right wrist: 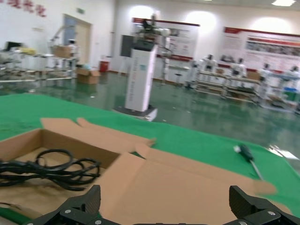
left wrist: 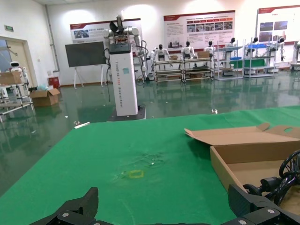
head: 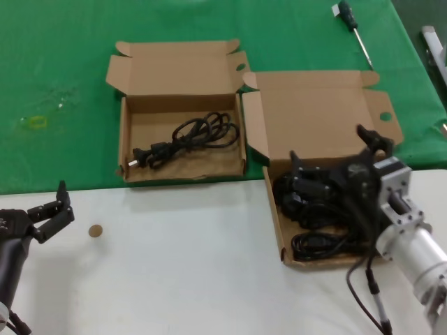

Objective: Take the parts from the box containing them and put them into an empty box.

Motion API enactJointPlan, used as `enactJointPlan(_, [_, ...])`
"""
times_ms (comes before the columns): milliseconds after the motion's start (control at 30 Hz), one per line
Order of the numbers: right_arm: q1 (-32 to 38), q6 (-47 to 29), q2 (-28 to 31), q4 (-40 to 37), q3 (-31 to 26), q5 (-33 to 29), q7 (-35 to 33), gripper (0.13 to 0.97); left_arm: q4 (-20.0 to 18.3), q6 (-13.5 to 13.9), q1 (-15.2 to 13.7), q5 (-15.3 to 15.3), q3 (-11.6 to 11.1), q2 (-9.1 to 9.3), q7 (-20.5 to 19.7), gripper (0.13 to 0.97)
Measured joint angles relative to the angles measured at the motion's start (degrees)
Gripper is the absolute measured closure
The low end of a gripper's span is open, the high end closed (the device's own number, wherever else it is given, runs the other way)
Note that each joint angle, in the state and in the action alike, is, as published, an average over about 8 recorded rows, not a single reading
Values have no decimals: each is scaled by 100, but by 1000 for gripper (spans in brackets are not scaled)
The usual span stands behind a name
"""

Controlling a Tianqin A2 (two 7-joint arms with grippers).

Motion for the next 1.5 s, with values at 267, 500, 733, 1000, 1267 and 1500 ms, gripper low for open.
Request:
enactJointPlan(267, [-422,351,-3,286,207,164,270,129,0,0,0,-1,0,0,0,132])
enactJointPlan(500, [-454,378,-3,307,223,176,289,129,0,0,0,-1,0,0,0,132])
enactJointPlan(733, [-454,378,-3,307,223,176,290,129,0,0,0,0,0,0,0,132])
enactJointPlan(1000, [-454,378,-3,307,223,176,290,129,0,0,0,-1,0,0,0,132])
enactJointPlan(1267, [-454,378,-3,307,223,176,290,129,0,0,0,-1,0,0,0,132])
enactJointPlan(1500, [-454,378,-3,307,223,176,290,129,0,0,0,0,0,0,0,132])
